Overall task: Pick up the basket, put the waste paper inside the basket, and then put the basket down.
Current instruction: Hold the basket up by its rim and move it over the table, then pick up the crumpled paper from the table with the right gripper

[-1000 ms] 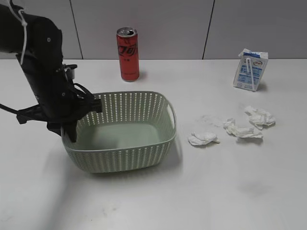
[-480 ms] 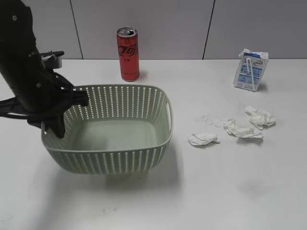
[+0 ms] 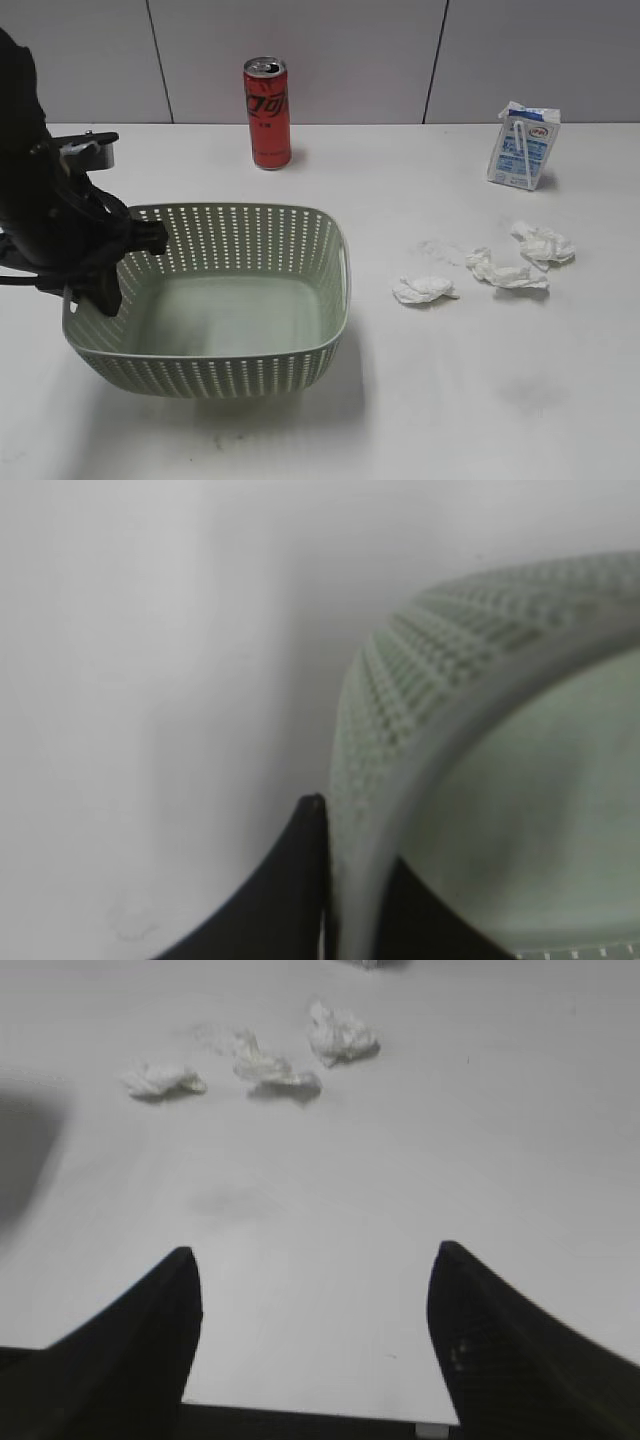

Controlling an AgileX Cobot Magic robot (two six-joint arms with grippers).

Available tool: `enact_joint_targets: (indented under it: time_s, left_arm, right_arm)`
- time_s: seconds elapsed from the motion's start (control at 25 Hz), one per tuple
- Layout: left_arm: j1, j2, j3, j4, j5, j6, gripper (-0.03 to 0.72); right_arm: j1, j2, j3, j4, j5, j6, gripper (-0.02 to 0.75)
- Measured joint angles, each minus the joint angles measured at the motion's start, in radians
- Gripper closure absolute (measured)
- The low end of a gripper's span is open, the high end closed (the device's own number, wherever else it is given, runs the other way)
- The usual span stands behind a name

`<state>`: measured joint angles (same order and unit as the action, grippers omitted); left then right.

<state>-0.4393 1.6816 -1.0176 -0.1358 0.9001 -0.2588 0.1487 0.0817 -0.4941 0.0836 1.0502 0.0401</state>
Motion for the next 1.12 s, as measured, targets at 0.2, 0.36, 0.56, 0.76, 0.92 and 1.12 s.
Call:
enact_joint_targets:
  time_s: [0.2,0.36,0.56,0.76,0.92,1.12]
  left_arm:
    - [0.000,0.000,0.000,-0.005,-0.013,0.015,0.682]
    - [0.000,0.000,0.000,-0.007,-0.016,0.030,0.682]
    - [0.000,0.000,0.000,-0.008,-0.015,0.037,0.682]
    - [0.000,0.000,0.000,-0.008,-0.015,0.052,0.683]
    - [0.000,0.000,0.000,-0.010,-0.015,0.058,0.683]
    - [0.000,0.000,0.000,-0.011,-0.015,0.058,0.683]
  right_arm:
    - [0.000,0.389,-0.048,-0.027,-0.079,0.039,0.209]
    - [0.000,0.771,-0.158,-0.028,-0.204,0.043,0.209]
    - [0.000,1.271,-0.386,-0.030,-0.248,0.024,0.209]
    - [-0.010,1.635,-0.637,-0.030,-0.269,0.005,0.209]
    - [-0.026,1.823,-0.784,-0.023,-0.272,0.002,0.215]
    - [-0.027,1.962,-0.857,-0.022,-0.274,0.000,0.237]
